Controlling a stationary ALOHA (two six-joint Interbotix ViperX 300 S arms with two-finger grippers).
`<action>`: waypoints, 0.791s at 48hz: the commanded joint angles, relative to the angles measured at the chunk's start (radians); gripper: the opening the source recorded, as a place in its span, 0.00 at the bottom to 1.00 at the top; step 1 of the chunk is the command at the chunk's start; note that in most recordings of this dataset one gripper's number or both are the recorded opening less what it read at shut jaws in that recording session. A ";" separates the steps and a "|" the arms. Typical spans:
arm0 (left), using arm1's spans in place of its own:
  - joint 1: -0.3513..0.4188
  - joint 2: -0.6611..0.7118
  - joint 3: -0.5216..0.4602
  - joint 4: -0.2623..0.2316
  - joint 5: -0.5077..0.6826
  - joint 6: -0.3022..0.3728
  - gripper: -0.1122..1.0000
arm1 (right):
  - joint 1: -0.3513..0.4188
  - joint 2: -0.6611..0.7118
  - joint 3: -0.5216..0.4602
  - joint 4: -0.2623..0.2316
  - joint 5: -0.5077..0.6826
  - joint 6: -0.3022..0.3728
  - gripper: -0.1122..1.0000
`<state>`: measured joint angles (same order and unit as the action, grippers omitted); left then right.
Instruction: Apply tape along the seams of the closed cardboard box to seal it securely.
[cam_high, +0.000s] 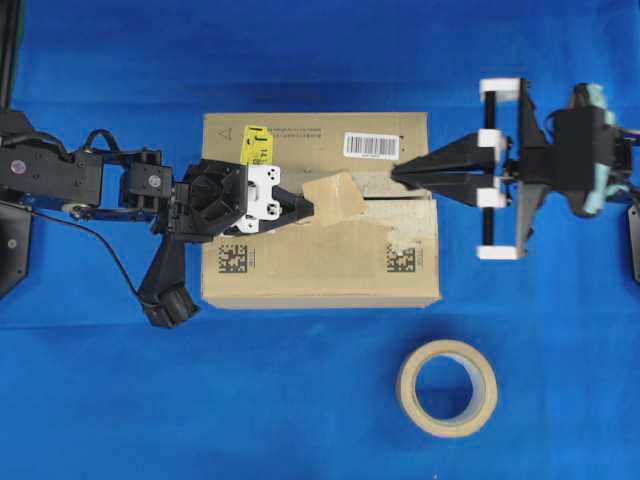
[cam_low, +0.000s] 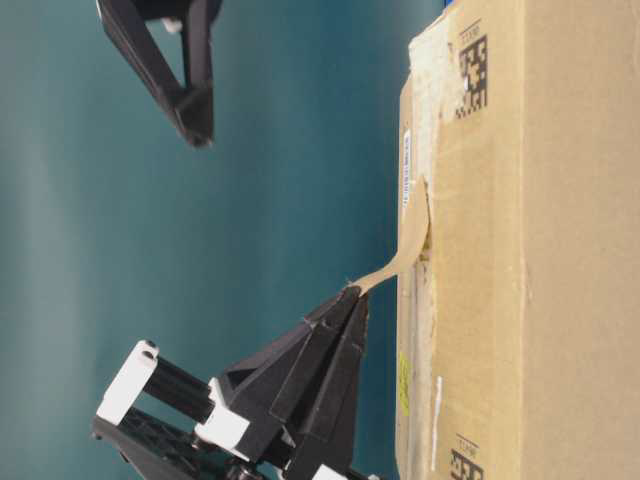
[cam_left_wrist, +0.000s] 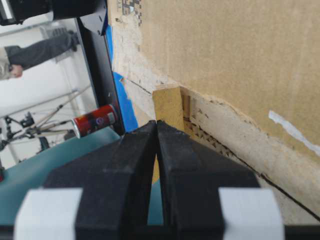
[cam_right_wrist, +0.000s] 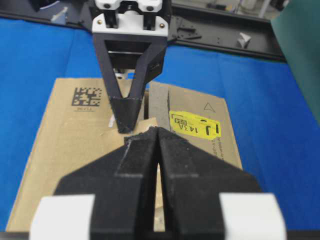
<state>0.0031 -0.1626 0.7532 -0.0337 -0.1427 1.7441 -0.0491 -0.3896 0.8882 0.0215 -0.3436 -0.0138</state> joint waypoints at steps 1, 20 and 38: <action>0.000 -0.026 -0.008 0.002 0.003 -0.003 0.11 | -0.014 0.037 -0.057 0.012 -0.012 0.006 0.10; 0.000 -0.025 -0.011 0.002 0.037 0.008 0.11 | -0.020 0.126 -0.120 0.008 0.018 0.011 0.61; 0.012 -0.021 -0.012 0.002 0.038 0.011 0.11 | -0.020 0.212 -0.121 0.008 0.011 0.012 0.49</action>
<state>0.0092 -0.1626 0.7532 -0.0322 -0.1012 1.7549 -0.0690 -0.1902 0.7931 0.0307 -0.3237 -0.0015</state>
